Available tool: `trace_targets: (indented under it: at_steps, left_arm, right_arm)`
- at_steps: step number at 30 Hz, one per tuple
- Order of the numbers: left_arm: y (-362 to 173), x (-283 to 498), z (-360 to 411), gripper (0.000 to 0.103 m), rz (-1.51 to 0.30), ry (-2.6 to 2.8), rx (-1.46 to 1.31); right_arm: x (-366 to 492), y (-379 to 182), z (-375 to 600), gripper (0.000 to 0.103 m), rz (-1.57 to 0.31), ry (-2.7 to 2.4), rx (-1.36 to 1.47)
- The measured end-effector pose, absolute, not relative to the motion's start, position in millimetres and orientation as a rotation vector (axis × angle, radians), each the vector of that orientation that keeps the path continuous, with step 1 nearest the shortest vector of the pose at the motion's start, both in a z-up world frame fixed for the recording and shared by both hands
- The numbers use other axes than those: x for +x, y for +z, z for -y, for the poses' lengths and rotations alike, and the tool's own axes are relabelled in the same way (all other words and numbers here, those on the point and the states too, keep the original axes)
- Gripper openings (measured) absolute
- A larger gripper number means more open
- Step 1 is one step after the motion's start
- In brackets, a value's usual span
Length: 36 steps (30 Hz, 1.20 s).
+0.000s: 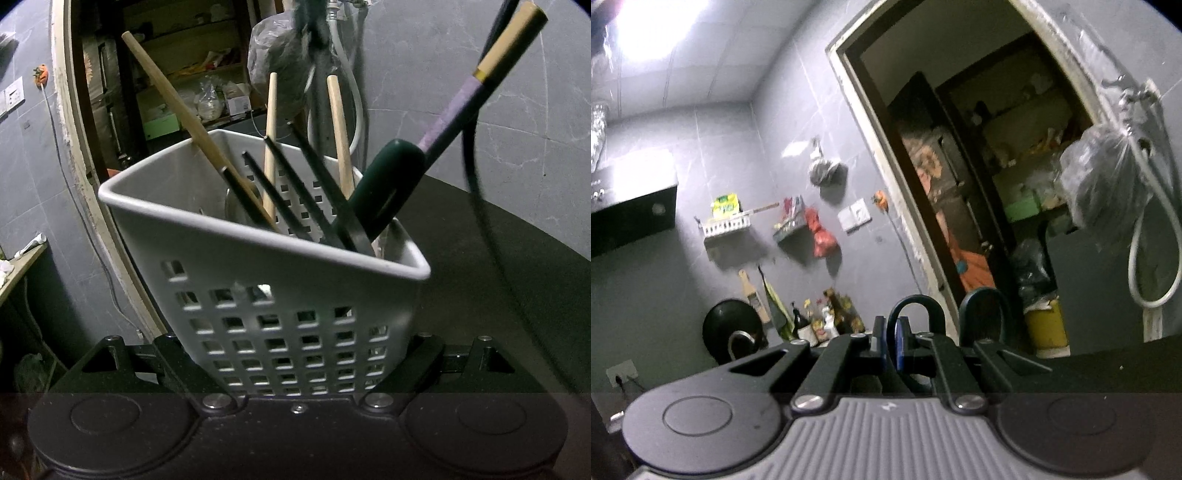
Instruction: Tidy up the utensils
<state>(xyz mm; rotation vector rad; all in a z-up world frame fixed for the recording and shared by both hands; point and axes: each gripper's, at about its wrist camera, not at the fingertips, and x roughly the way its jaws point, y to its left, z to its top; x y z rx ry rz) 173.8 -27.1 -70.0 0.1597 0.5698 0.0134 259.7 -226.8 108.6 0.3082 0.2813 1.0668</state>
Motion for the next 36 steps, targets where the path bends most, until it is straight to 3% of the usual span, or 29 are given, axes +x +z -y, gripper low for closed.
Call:
trace_targets:
  at_steps: [28,33,36]
  left_arm:
    - [-71,176,27,0.088,-0.573,0.016,0.157]
    - [-71,175,27,0.088,-0.573,0.018,0.157]
    - [-71,175,28,0.088,-0.572,0.021,0.157]
  right_arm:
    - [235,62,206,0.012,-0.442,1.058,0.112]
    - [230,63,214,0.030,-0.431,1.042,0.135]
    - [227,63,218,0.035,-0.425,1.032,0.148]
